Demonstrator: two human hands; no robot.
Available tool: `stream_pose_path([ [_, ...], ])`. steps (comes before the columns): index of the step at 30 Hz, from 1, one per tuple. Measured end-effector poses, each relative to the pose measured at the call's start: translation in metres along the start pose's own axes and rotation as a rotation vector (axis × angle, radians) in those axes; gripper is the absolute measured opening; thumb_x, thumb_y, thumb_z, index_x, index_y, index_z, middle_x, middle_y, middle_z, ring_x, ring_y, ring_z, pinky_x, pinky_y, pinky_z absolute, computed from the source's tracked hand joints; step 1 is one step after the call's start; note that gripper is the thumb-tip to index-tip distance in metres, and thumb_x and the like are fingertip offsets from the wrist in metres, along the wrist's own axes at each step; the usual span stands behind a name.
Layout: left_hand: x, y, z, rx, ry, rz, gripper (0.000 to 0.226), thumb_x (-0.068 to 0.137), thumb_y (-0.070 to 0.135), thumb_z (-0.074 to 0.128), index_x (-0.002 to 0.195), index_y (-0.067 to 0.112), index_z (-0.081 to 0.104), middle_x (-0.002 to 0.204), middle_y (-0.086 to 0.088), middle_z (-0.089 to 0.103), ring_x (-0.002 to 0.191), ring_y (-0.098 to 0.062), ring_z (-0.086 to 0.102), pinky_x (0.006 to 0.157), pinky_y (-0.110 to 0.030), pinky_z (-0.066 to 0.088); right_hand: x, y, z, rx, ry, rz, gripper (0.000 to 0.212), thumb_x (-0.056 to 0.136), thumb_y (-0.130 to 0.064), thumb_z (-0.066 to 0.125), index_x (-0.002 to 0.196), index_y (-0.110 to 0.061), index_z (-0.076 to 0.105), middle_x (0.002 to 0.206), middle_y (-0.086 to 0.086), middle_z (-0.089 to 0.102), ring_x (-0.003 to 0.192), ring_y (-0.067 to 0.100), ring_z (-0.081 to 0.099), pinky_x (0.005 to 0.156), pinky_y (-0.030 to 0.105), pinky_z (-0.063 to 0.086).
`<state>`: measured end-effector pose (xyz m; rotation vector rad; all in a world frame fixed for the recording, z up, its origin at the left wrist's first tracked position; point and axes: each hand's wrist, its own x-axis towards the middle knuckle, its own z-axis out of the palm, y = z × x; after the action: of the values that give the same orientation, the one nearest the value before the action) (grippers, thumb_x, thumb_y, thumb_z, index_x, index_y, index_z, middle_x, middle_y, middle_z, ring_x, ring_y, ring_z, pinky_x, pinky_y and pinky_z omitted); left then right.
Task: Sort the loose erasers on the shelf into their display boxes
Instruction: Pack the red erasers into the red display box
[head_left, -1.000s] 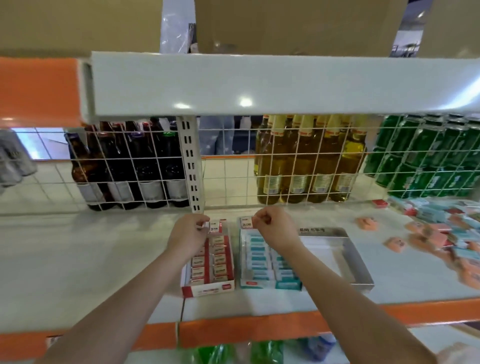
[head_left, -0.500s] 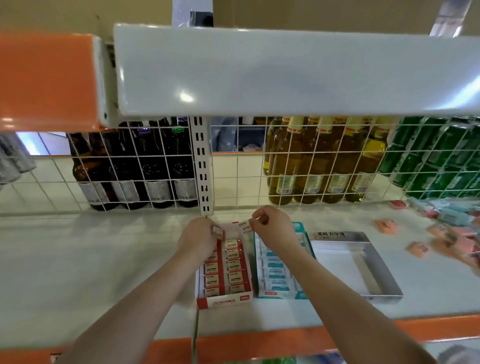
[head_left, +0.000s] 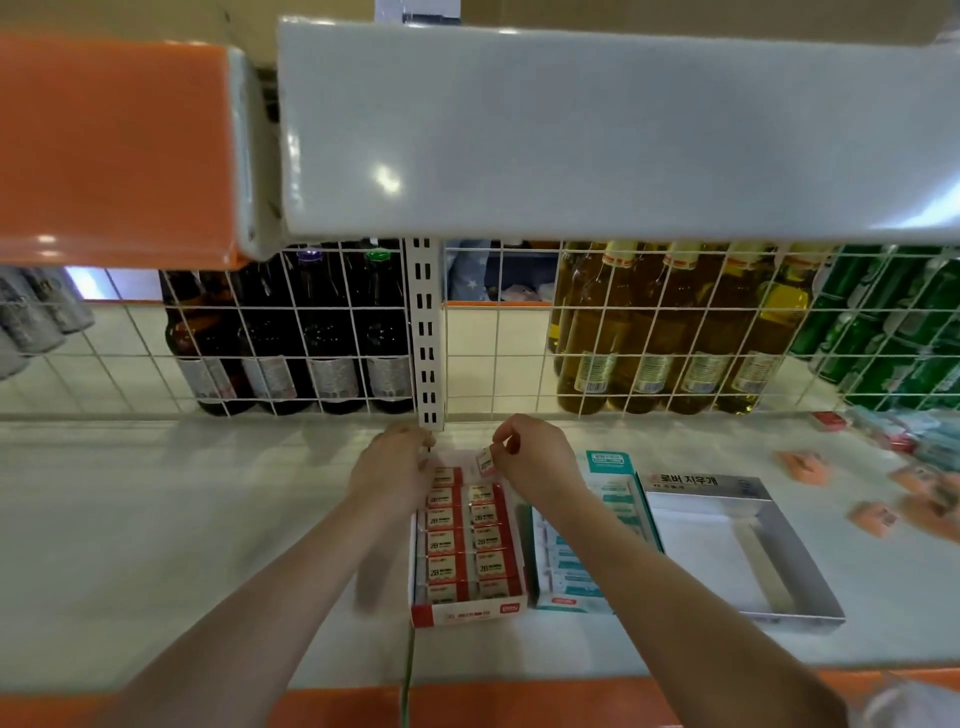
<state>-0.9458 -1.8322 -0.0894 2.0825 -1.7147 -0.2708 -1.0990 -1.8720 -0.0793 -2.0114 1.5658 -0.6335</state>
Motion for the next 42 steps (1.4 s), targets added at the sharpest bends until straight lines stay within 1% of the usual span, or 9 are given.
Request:
stream_pose_path([
  [3,-0.002,-0.007,0.000,0.002,-0.010,0.024,0.032,0.096,0.026,0.047,0.125,0.018,0.056,0.132,0.001,0.048,0.118,-0.018,0.050,0.093,-0.028,0.042,0.003,-0.008,0.006,-0.116,-0.031,-0.013,0.017,0.091,-0.020,0.054,0.107,-0.017,0.057,0.103,0.002,0.061,0.091,0.016,0.056,0.079,0.027,0.049],
  [10,-0.003,-0.011,0.001,0.053,-0.080,0.058,0.032,0.096,0.027,0.045,0.122,0.015,0.058,0.122,-0.002,0.053,0.111,-0.018,0.053,0.090,-0.028,0.044,0.006,-0.014,0.018,-0.217,0.014,-0.009,0.013,0.090,-0.019,0.055,0.103,-0.016,0.055,0.097,0.003,0.060,0.088,0.018,0.058,0.076,0.030,0.051],
  [16,-0.004,-0.013,0.002,0.042,-0.063,0.134,0.029,0.095,0.022,0.046,0.119,0.015,0.060,0.118,0.000,0.054,0.107,-0.015,0.054,0.086,-0.025,0.044,0.012,0.004,0.019,-0.356,-0.014,-0.091,0.019,0.093,-0.021,0.051,0.101,-0.011,0.066,0.107,0.006,0.054,0.096,0.018,0.055,0.084,0.027,0.049],
  [20,-0.005,-0.007,0.005,0.025,-0.075,0.192,0.035,0.094,0.019,0.046,0.128,0.017,0.054,0.122,0.002,0.053,0.112,-0.013,0.052,0.090,-0.022,0.041,0.009,0.009,0.020,-0.371,-0.134,-0.104,0.023,0.095,-0.026,0.047,0.100,-0.013,0.066,0.107,0.005,0.051,0.096,0.018,0.054,0.083,0.027,0.045],
  [28,-0.005,0.010,0.017,0.191,-0.294,0.281,0.031,0.094,0.026,0.042,0.120,0.016,0.058,0.123,-0.002,0.051,0.111,-0.019,0.051,0.091,-0.034,0.047,0.010,0.023,-0.005,-0.286,-0.018,-0.123,0.024,0.093,-0.020,0.049,0.116,-0.020,0.059,0.121,0.001,0.050,0.110,0.015,0.050,0.091,0.025,0.041],
  [31,-0.004,0.016,0.021,0.243,-0.311,0.288,0.032,0.095,0.028,0.042,0.119,0.016,0.059,0.124,-0.002,0.050,0.111,-0.020,0.051,0.090,-0.033,0.047,0.009,0.035,-0.018,-0.292,-0.014,-0.106,0.025,0.093,-0.019,0.049,0.115,-0.019,0.059,0.122,0.001,0.051,0.110,0.015,0.051,0.093,0.026,0.042],
  [35,0.001,0.026,0.018,0.287,-0.349,0.223,0.025,0.095,0.031,0.044,0.107,0.016,0.061,0.113,-0.002,0.052,0.100,-0.019,0.055,0.080,-0.031,0.048,0.004,0.051,-0.034,-0.271,0.009,-0.064,0.024,0.093,-0.020,0.050,0.116,-0.020,0.058,0.119,0.001,0.054,0.104,0.015,0.053,0.088,0.027,0.046],
  [38,0.004,0.038,0.017,0.214,-0.310,0.136,0.023,0.095,0.029,0.045,0.104,0.018,0.062,0.105,0.000,0.060,0.093,-0.016,0.060,0.076,-0.030,0.050,-0.002,0.064,-0.049,-0.266,0.001,-0.038,0.025,0.093,-0.019,0.050,0.117,-0.021,0.057,0.118,0.001,0.055,0.104,0.015,0.053,0.088,0.027,0.046],
  [42,0.002,0.064,0.020,0.068,-0.141,0.103,0.028,0.095,0.027,0.044,0.119,0.022,0.056,0.119,0.002,0.058,0.104,-0.015,0.056,0.085,-0.031,0.048,-0.008,0.088,-0.074,-0.277,0.046,0.019,0.025,0.092,-0.017,0.050,0.116,-0.020,0.057,0.116,0.002,0.055,0.101,0.016,0.054,0.086,0.028,0.047],
])
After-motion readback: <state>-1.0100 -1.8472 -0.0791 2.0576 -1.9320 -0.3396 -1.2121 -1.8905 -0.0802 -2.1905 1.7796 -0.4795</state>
